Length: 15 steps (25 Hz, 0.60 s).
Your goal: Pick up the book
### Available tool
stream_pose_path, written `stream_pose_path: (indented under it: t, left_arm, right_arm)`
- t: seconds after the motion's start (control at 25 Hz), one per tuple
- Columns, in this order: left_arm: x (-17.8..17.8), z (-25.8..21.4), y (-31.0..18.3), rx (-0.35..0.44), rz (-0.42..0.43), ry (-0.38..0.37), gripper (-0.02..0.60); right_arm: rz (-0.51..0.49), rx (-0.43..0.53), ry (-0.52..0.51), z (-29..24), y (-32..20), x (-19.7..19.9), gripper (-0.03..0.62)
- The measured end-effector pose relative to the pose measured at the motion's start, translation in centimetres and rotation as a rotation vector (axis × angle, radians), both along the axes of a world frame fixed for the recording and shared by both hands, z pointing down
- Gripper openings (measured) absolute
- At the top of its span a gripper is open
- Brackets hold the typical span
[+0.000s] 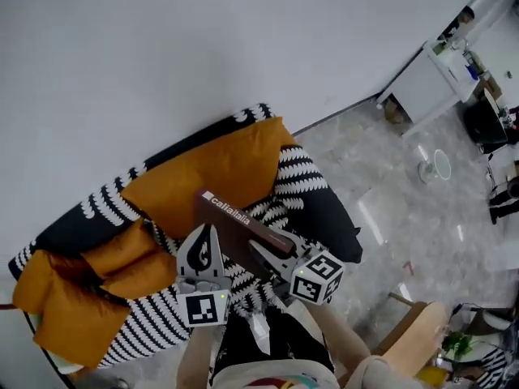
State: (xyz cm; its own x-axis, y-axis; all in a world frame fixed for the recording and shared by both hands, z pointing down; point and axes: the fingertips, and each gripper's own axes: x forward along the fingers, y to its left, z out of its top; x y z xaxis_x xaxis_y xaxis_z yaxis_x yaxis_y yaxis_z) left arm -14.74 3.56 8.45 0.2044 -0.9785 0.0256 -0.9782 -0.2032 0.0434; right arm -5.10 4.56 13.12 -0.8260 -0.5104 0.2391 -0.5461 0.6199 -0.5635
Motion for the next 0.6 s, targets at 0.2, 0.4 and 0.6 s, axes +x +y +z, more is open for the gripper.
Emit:
stream_pose_path:
  t: [0.2,0.4,0.6]
  left_arm:
    - [4.6,-10.3,2.5,0.022,0.102,-0.003,0.008]
    - [8.1,-17.8,4.2,0.12,0.184,-0.052,0.008]
    - [8.7,-20.3,6.5,0.162,0.181,-0.052,0.008]
  right_arm:
    - [0.237,0.153,-0.032,-13.4,1.4,6.0,0.158]
    - [0.385,0.322,-0.029,-21.8,3.7,10.0,0.158]
    - [0.417,0.414,0.032,-24.5,6.8,11.2,0.158]
